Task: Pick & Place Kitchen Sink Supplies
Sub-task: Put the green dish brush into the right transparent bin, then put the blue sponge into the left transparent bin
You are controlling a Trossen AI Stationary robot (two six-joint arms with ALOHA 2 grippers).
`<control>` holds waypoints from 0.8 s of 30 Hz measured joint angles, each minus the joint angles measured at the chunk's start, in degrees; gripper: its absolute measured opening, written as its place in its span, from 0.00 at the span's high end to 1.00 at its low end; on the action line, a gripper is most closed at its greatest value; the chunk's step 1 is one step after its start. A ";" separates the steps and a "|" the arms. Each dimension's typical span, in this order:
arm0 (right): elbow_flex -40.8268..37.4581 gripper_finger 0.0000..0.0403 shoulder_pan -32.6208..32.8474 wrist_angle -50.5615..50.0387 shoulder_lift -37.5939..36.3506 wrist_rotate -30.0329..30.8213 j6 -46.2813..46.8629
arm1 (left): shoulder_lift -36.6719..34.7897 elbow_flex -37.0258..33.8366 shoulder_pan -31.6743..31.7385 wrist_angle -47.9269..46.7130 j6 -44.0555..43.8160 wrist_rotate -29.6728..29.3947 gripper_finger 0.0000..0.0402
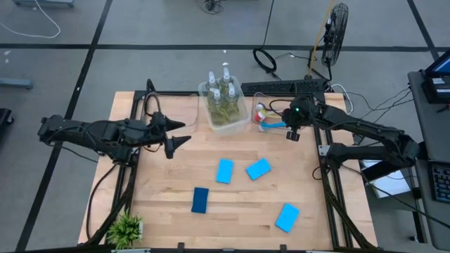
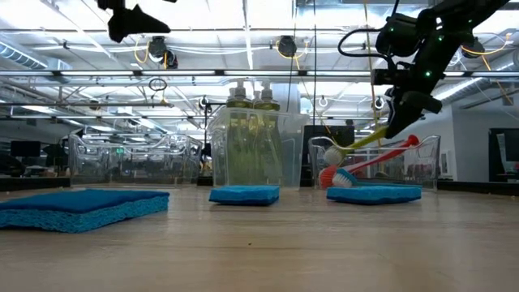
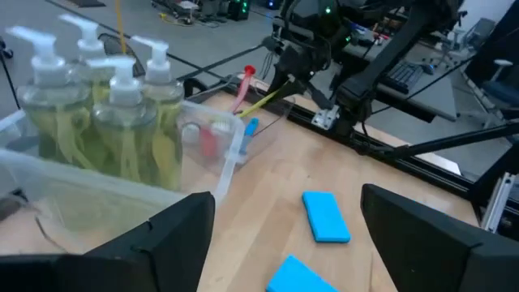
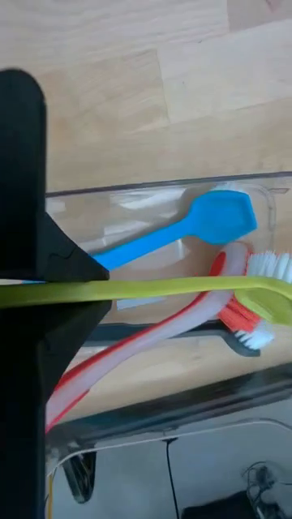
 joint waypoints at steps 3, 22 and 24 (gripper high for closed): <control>-0.41 0.96 -0.72 0.61 0.00 -2.34 -0.34 | -1.09 -1.88 0.00 1.39 -0.27 0.00 0.21; -0.43 0.70 -0.69 3.66 -0.02 -1.54 2.14 | -1.38 -3.42 0.04 1.15 -2.39 0.06 0.21; -0.43 0.66 -0.37 4.26 -0.31 -0.59 2.31 | -1.38 -3.42 0.04 1.15 -2.37 0.07 0.22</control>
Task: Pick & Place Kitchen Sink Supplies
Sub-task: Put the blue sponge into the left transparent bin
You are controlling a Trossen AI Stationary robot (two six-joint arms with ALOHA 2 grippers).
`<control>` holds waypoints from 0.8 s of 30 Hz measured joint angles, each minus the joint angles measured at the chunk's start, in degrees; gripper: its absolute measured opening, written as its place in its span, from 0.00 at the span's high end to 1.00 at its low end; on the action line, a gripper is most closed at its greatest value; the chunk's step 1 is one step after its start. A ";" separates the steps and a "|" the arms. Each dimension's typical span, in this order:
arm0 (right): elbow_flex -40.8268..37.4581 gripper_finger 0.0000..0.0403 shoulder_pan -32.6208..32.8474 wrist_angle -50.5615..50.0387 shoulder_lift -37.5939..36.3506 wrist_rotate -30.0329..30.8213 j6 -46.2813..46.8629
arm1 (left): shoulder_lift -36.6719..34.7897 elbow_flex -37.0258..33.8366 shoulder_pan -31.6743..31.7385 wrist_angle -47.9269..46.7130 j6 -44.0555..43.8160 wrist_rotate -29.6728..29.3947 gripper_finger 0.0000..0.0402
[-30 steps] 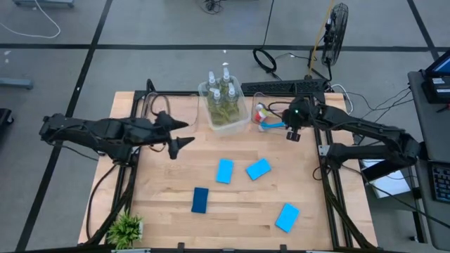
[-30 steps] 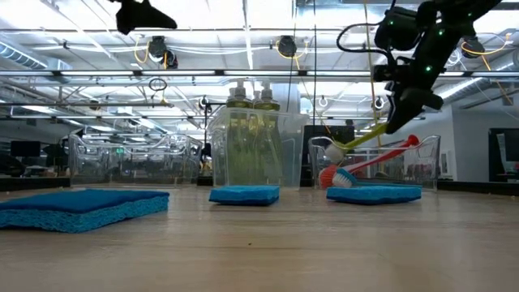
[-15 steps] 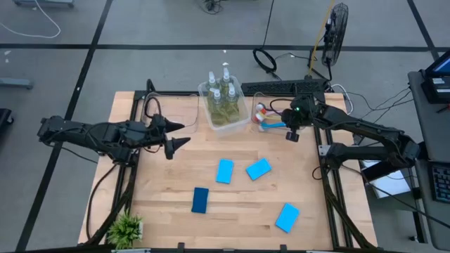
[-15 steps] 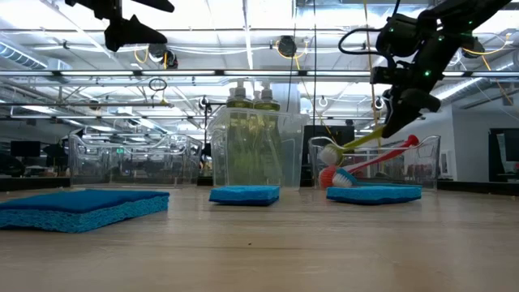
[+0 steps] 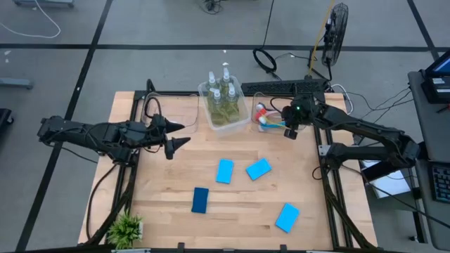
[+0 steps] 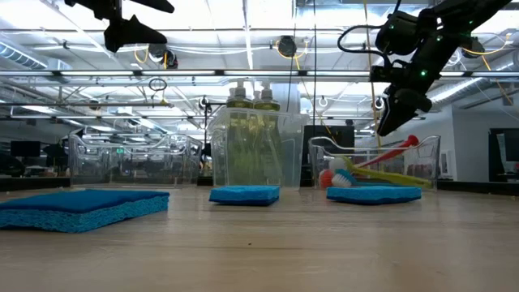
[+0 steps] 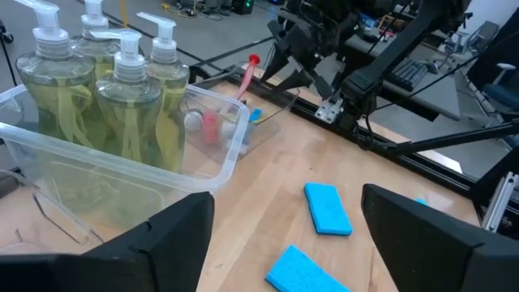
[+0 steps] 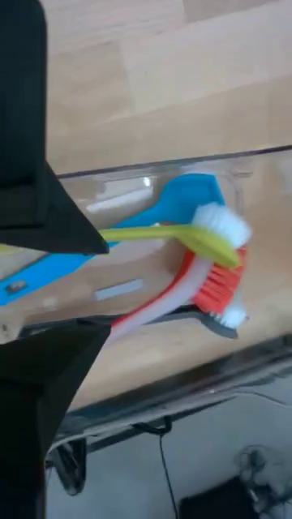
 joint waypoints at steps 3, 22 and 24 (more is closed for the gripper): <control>0.00 0.62 1.10 2.07 -1.08 -0.20 1.07 | 0.00 -0.01 0.00 -0.34 -0.08 0.02 0.23; 0.01 0.62 20.82 8.68 -15.80 -6.51 21.11 | 0.02 -0.02 0.00 -7.98 -0.97 0.50 0.20; 0.02 0.62 24.08 10.42 -16.04 -6.90 23.77 | 0.02 -0.02 0.00 -7.91 -0.45 0.51 0.22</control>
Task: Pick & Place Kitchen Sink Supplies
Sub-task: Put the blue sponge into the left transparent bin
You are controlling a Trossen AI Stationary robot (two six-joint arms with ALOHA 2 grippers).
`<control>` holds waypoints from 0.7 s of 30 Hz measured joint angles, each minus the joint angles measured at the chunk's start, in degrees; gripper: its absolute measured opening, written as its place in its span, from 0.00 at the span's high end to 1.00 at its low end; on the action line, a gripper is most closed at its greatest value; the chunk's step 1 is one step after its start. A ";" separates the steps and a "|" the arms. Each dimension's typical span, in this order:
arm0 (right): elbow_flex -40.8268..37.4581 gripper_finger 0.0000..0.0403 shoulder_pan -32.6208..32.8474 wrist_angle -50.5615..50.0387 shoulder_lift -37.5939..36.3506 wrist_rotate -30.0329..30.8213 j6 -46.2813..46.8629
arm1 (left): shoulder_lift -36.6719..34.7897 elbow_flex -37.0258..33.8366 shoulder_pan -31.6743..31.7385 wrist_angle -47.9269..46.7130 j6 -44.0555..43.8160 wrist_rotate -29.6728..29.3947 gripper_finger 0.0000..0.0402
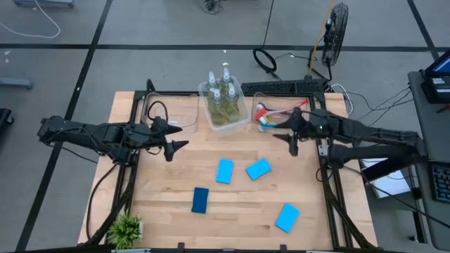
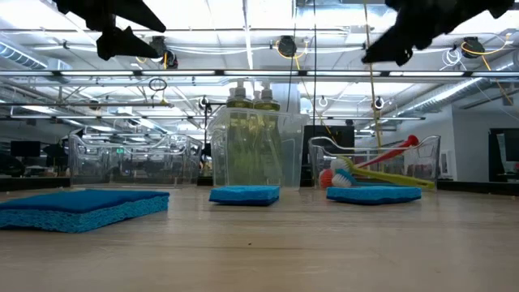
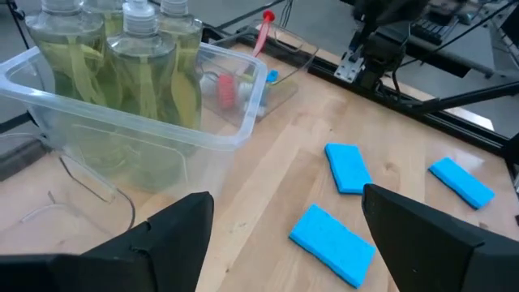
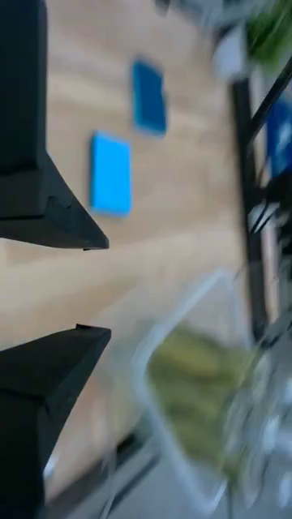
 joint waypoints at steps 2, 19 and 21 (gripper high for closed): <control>0.05 0.62 3.24 1.87 0.02 -0.63 1.67 | 0.00 0.00 0.00 0.03 0.05 0.04 0.22; 16.68 0.63 27.01 -24.14 17.04 -2.47 5.92 | 0.00 0.00 -0.02 0.19 0.10 4.06 0.18; 16.85 0.63 29.23 -26.30 19.08 -4.70 6.43 | 0.00 0.00 -0.02 0.19 0.29 4.08 0.19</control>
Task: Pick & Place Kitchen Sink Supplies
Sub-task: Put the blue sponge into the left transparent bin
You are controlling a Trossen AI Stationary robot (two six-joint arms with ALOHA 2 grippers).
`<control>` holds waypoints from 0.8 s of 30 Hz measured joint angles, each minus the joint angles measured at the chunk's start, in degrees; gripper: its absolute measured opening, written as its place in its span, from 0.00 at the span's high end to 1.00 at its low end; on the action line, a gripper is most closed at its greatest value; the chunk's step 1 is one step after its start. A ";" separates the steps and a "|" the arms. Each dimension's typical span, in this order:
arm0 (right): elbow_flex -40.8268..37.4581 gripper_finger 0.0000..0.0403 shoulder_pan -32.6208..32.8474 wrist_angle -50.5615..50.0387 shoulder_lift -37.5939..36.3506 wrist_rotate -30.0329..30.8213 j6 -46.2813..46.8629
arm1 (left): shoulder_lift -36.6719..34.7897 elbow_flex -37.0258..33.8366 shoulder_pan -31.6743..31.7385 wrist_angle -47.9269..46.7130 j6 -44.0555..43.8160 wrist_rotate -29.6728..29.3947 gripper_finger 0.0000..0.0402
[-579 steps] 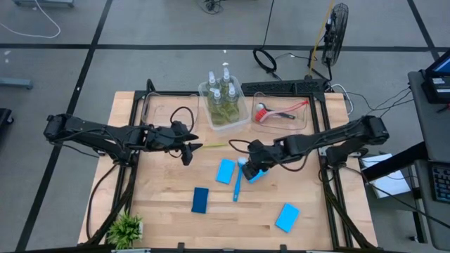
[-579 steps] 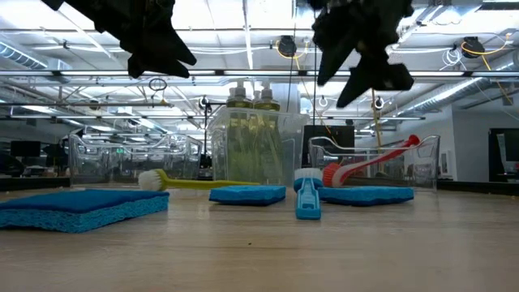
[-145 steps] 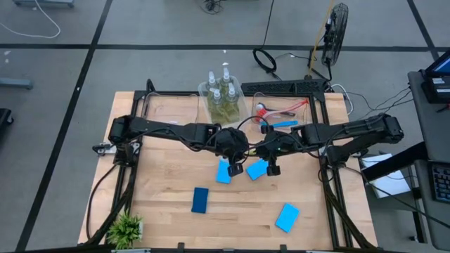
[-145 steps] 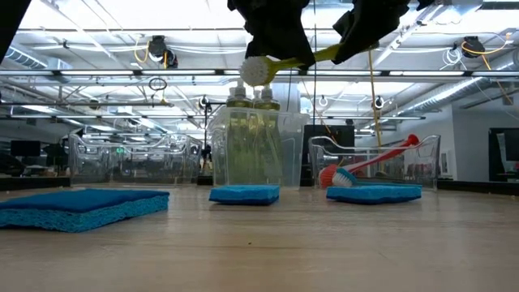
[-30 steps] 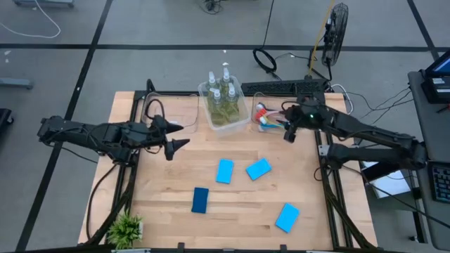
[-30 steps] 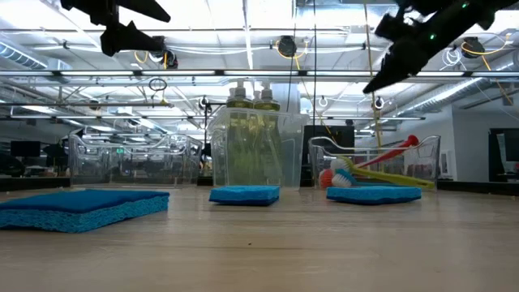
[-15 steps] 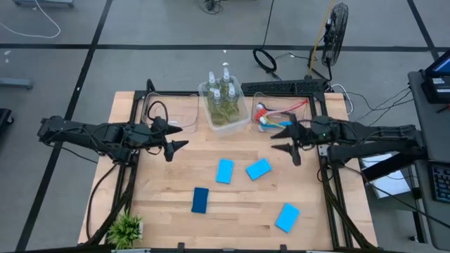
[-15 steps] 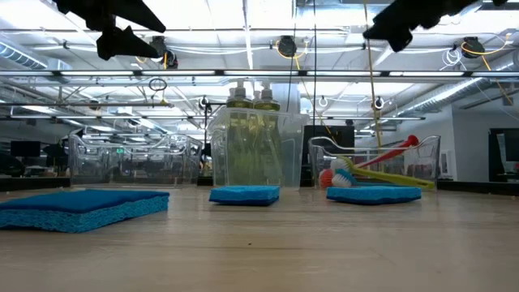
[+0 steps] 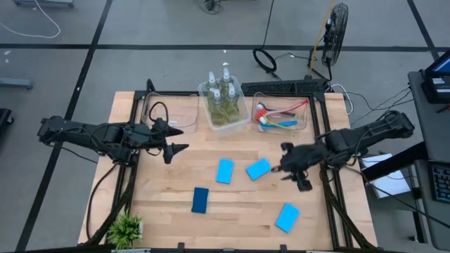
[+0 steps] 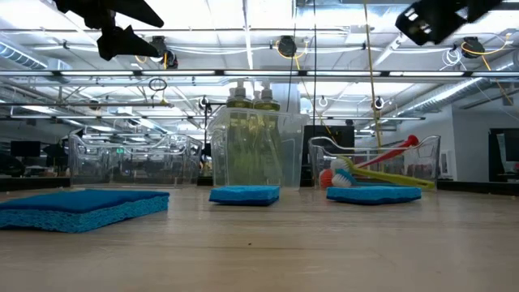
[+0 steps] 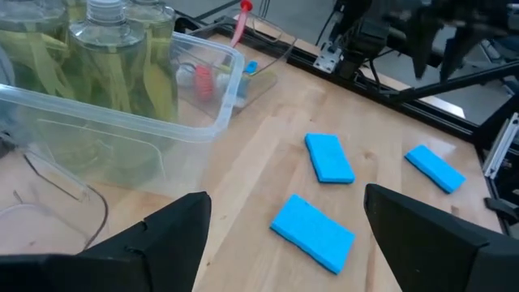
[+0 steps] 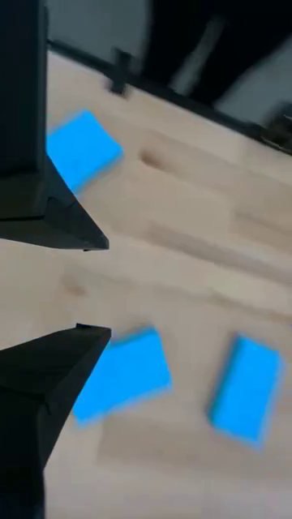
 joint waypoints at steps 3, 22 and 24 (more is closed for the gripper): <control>0.00 0.63 2.67 -1.28 2.64 -3.36 0.72 | 0.00 0.00 0.00 -0.07 0.19 0.03 0.20; 0.00 0.63 9.60 1.98 17.10 -11.36 -9.73 | 0.00 0.00 0.00 -0.04 1.39 6.32 0.18; 0.00 0.63 10.17 2.35 18.88 -11.36 -11.02 | 0.00 0.00 0.00 -0.04 1.49 7.53 0.18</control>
